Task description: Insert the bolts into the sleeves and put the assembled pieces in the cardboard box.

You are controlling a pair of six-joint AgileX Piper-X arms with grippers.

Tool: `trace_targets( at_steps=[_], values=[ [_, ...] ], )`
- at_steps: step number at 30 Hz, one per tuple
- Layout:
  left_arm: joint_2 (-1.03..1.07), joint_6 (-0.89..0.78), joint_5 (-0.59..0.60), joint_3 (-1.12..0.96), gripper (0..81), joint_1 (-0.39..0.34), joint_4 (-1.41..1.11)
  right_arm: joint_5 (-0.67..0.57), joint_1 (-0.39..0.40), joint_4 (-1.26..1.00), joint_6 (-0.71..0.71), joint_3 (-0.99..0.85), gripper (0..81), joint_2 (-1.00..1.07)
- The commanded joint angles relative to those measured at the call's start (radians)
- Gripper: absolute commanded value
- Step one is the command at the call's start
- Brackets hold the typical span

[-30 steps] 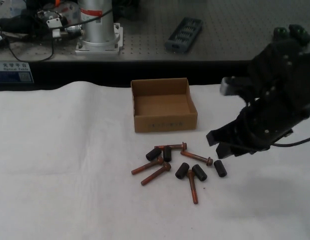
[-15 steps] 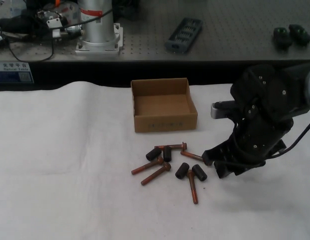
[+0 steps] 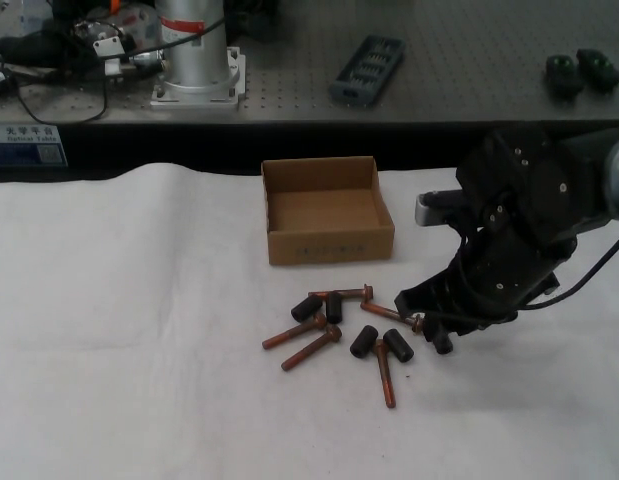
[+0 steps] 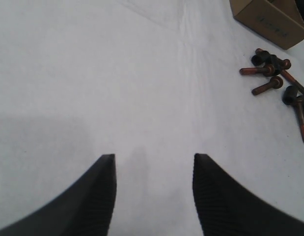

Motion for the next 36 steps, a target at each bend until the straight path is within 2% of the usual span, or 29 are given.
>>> trace_targets(
  at_steps=[1, 25, 30, 36],
  values=[
    [0.000, -0.013, -0.011, 0.000, 35.9, 0.002, 0.059, 0.018, 0.002, -0.002, -0.010, -0.011, 29.5, 0.009],
    [0.000, -0.013, -0.046, 0.000, 35.9, 0.002, 0.068, 0.013, 0.002, -0.023, -0.010, -0.011, 29.5, 0.088],
    [0.000, -0.013, -0.046, 0.000, 35.9, 0.002, 0.068, -0.018, 0.002, -0.052, -0.010, -0.011, 29.4, 0.088],
    [0.000, -0.013, -0.046, 0.000, 35.9, 0.002, 0.087, -0.061, 0.010, -0.047, -0.010, -0.011, 20.5, 0.088]
  ],
)
